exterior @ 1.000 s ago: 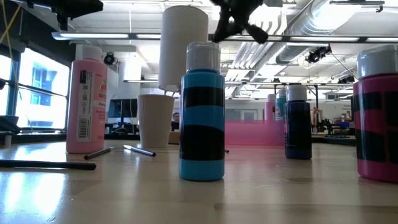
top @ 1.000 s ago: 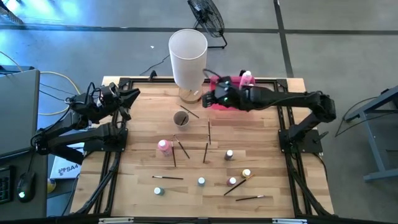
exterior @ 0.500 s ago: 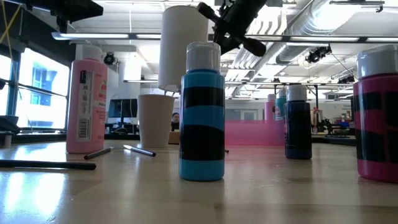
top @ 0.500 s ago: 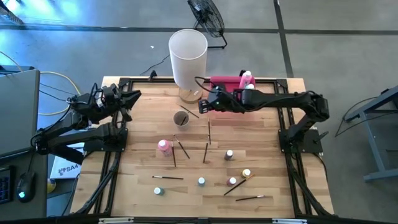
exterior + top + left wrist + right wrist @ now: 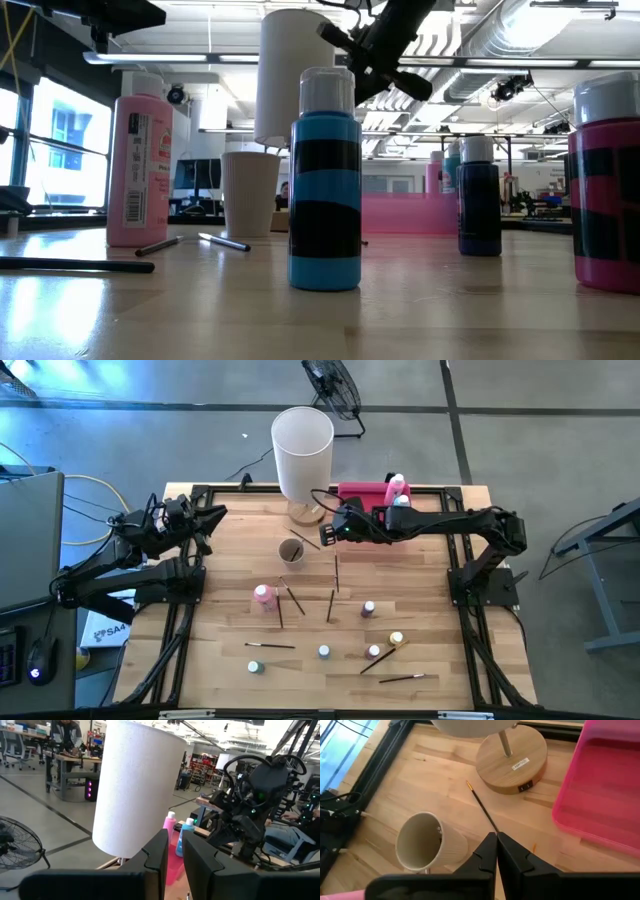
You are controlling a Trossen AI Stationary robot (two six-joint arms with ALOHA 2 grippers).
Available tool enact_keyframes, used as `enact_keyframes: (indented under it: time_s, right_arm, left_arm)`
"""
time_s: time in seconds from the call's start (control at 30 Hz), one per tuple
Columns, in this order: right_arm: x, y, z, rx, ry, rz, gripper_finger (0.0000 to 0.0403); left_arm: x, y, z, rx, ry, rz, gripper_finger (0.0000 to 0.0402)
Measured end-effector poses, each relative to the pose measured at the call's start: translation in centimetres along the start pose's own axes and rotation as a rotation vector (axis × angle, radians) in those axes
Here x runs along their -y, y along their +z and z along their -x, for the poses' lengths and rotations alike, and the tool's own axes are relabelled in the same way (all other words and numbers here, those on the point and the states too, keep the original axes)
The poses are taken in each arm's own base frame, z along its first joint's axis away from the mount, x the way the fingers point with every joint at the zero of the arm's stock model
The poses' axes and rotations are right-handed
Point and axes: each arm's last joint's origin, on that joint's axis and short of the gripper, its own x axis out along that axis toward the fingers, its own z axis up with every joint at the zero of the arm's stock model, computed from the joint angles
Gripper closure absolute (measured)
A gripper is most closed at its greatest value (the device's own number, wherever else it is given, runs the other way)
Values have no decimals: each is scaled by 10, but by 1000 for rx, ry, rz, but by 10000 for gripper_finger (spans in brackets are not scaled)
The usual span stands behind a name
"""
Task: Pick & Place Paint Supplies
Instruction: Put the golden paint brush into the white cup
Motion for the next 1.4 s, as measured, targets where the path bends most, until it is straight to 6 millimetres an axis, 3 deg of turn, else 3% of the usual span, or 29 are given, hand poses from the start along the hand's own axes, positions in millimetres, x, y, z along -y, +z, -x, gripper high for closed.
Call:
enact_keyframes:
  time_s: [0.33, 0.73, 1.23, 1.4]
  right_arm:
    - [0, -12, -20, -66, -24, -1, 398]
    - [-1, -21, -31, -146, -9, 96, 398]
    - [-2, -29, -42, -242, 15, 63, 398]
    - [7, -32, -47, -218, -112, -8, 398]
  left_arm:
    - [0, 0, 0, 0, 0, 0, 348]
    - [0, 0, 0, 1, 2, 0, 348]
    - [0, 0, 0, 1, 1, 0, 348]
    - [0, 0, 0, 1, 1, 0, 348]
